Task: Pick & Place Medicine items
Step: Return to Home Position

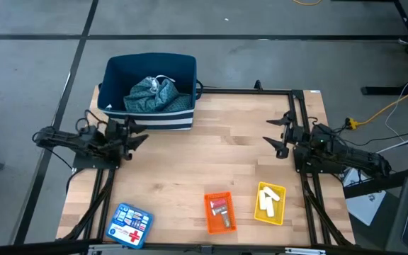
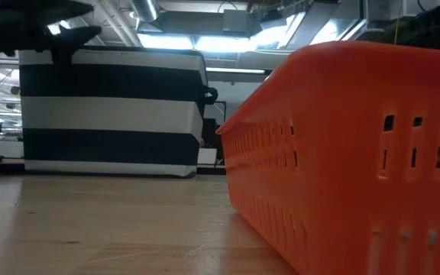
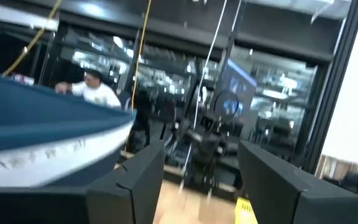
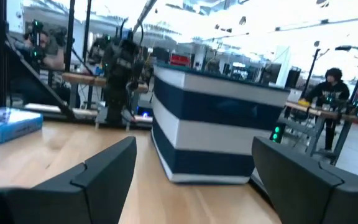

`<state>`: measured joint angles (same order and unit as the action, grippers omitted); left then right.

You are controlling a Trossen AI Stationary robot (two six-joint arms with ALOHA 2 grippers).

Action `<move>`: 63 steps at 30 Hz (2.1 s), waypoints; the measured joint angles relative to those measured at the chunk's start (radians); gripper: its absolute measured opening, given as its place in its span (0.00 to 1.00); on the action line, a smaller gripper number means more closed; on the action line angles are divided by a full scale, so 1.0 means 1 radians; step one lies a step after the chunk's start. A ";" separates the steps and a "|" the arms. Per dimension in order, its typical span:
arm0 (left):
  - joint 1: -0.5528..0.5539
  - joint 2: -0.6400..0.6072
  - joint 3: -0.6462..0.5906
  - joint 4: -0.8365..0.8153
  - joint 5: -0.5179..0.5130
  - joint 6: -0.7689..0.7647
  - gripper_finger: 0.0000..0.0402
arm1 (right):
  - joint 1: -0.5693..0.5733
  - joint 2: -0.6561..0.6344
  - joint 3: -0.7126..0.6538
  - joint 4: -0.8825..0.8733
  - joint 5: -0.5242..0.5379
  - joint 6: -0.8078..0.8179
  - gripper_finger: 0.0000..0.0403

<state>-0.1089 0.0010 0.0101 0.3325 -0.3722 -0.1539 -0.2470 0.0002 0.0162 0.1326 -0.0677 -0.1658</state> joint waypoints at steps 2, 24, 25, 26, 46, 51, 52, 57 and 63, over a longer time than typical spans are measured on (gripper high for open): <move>0.000 0.000 0.000 0.027 -0.001 0.001 0.50 | 0.000 -0.001 0.000 0.010 0.000 0.000 0.79; 0.000 0.000 0.000 0.052 -0.001 0.001 0.50 | -0.054 0.004 0.000 -0.006 0.004 -0.001 0.79; 0.000 0.000 0.000 0.052 -0.001 0.000 0.50 | -0.054 0.004 0.000 -0.005 0.004 -0.001 0.79; 0.000 0.000 0.000 0.052 -0.001 0.001 0.50 | -0.054 0.004 0.000 -0.003 0.004 -0.001 0.79; 0.000 0.000 0.000 0.052 -0.001 0.001 0.50 | -0.054 0.004 0.000 -0.004 0.008 0.000 0.79; 0.000 0.000 0.000 0.052 -0.001 0.001 0.50 | -0.054 0.004 0.000 -0.003 0.008 0.000 0.79; 0.000 0.000 0.000 0.052 -0.001 0.000 0.50 | -0.054 0.004 0.000 -0.003 0.008 0.000 0.79; 0.000 0.000 0.000 0.052 -0.001 0.001 0.50 | -0.054 0.004 0.000 -0.004 0.008 0.000 0.79; 0.000 0.000 0.000 0.052 -0.001 0.001 0.50 | -0.054 0.004 0.000 -0.003 0.008 0.000 0.79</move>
<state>-0.1085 0.0006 0.0101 0.3847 -0.3729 -0.1529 -0.3012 0.0040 0.0166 0.1291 -0.0599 -0.1661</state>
